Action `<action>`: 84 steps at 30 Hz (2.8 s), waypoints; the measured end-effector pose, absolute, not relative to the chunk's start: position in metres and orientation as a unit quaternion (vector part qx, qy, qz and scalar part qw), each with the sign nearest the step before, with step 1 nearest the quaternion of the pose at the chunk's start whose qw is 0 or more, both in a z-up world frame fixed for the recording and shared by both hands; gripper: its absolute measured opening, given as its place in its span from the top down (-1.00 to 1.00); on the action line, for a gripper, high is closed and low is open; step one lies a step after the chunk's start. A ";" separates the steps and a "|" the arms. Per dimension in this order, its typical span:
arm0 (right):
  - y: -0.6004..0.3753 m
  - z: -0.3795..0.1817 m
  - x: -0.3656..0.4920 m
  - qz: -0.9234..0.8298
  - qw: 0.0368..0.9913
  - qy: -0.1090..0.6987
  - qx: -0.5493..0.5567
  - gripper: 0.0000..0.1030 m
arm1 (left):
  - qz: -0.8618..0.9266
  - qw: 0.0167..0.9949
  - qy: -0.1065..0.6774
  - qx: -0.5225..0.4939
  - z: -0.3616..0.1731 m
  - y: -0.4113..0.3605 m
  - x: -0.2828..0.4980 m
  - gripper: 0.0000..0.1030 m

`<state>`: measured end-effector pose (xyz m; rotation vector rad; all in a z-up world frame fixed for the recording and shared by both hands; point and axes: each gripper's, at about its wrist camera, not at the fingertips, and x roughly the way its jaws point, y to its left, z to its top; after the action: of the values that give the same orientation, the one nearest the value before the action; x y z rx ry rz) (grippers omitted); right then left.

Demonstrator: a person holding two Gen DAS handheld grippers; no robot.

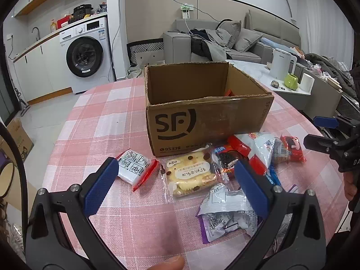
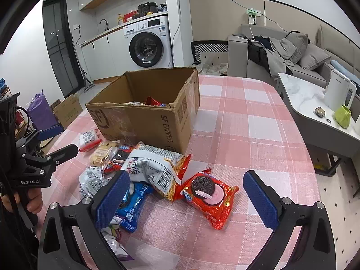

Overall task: Organize snacks
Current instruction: 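Move the right tool to the red Oreo pack and close on it, then lift the Oreo pack with the right tool while the left tool grasps the white-and-red wrapped pack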

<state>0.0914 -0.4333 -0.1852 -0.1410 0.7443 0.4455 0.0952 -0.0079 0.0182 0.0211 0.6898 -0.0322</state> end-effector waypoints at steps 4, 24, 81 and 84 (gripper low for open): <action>-0.437 -0.191 0.097 0.209 0.902 0.371 -0.070 -0.99 | -0.012 0.940 0.342 0.013 0.014 -0.007 0.098 -0.99; -0.451 -0.233 0.129 0.171 0.881 0.434 -0.073 -0.99 | 0.010 0.928 0.372 -0.005 -0.012 0.022 0.121 -0.99; -0.470 -0.220 0.128 0.208 0.896 0.391 0.005 0.14 | 0.062 0.914 0.398 -0.039 -0.041 0.067 0.141 -0.99; -0.469 -0.219 0.127 0.210 0.896 0.391 0.003 0.14 | 0.066 0.911 0.404 -0.046 -0.046 0.075 0.147 -0.99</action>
<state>0.1275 -0.4686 -0.2194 0.0068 0.8107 0.4352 0.1473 0.0751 -0.0457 -0.0956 0.8329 0.1358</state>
